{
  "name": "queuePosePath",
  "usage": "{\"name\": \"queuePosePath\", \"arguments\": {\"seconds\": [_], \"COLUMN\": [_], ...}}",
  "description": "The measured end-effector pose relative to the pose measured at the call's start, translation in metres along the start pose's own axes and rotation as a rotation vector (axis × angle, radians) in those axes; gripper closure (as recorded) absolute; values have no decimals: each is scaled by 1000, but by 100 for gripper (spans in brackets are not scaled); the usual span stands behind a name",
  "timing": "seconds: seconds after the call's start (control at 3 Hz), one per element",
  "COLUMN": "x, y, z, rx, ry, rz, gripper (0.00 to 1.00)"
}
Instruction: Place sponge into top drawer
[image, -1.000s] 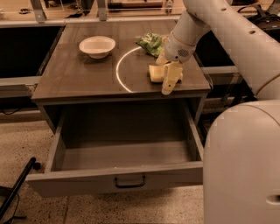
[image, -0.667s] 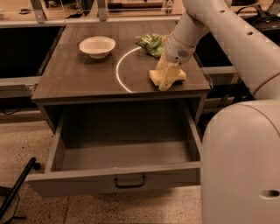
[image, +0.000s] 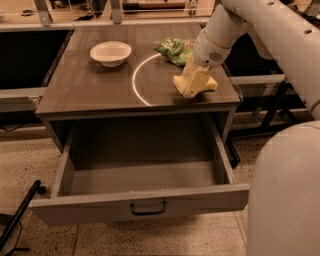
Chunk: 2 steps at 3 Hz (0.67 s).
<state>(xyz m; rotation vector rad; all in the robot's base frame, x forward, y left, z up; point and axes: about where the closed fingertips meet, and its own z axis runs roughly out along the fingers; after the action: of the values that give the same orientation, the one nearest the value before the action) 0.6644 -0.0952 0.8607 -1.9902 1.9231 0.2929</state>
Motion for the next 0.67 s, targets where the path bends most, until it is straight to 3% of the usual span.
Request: {"name": "queuePosePath", "arguments": {"seconds": [0.33, 0.67], "x": [-11, -20], "y": [24, 65], "z": [-31, -24], "rx": [84, 82], "ry": [-42, -73], "rz": [57, 150], "gripper": [100, 100]}}
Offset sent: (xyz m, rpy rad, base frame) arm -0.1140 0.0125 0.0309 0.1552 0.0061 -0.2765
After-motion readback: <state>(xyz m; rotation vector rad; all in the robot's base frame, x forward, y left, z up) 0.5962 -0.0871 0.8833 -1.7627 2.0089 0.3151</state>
